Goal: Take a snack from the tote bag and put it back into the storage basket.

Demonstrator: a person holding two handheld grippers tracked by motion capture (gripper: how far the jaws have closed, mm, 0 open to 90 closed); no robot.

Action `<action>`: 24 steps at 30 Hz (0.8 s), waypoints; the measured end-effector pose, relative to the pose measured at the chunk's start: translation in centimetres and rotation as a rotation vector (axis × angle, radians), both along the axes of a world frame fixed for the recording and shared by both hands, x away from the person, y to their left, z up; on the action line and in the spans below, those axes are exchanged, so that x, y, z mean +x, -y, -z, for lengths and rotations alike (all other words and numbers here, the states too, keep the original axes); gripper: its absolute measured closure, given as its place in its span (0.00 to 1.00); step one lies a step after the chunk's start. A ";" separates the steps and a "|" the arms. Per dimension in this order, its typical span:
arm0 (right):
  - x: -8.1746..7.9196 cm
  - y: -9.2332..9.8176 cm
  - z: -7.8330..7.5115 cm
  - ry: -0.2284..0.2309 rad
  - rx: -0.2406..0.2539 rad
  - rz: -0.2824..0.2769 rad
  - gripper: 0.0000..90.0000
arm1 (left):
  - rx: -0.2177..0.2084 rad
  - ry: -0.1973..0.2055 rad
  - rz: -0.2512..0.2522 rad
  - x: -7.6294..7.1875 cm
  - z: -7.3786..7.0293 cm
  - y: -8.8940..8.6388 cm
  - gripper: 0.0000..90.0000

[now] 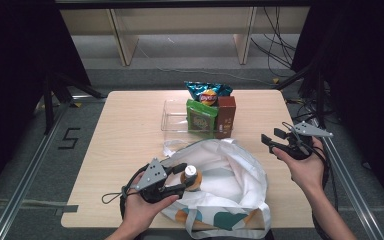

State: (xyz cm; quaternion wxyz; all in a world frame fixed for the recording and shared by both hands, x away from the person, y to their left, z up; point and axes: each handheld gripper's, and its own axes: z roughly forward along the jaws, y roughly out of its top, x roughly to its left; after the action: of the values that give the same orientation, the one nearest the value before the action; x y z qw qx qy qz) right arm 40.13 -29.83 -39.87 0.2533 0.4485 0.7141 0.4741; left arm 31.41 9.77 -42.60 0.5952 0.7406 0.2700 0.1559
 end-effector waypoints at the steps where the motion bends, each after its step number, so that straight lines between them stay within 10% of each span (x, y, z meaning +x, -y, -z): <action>1: 0.0 0.0 0.0 0.000 0.000 0.000 0.49 | -0.001 -0.002 0.001 0.1 0.0 0.0 0.55; 24: -0.3 -0.1 0.1 -0.022 0.023 0.024 0.49 | 0.021 0.021 0.056 1.1 0.6 0.5 0.65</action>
State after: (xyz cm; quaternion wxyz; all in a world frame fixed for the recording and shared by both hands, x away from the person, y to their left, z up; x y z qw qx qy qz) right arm 39.81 -29.71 -39.93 0.2459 0.4652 0.7059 0.4742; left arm 32.55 9.30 -43.18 0.5943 0.7525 0.2410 0.1498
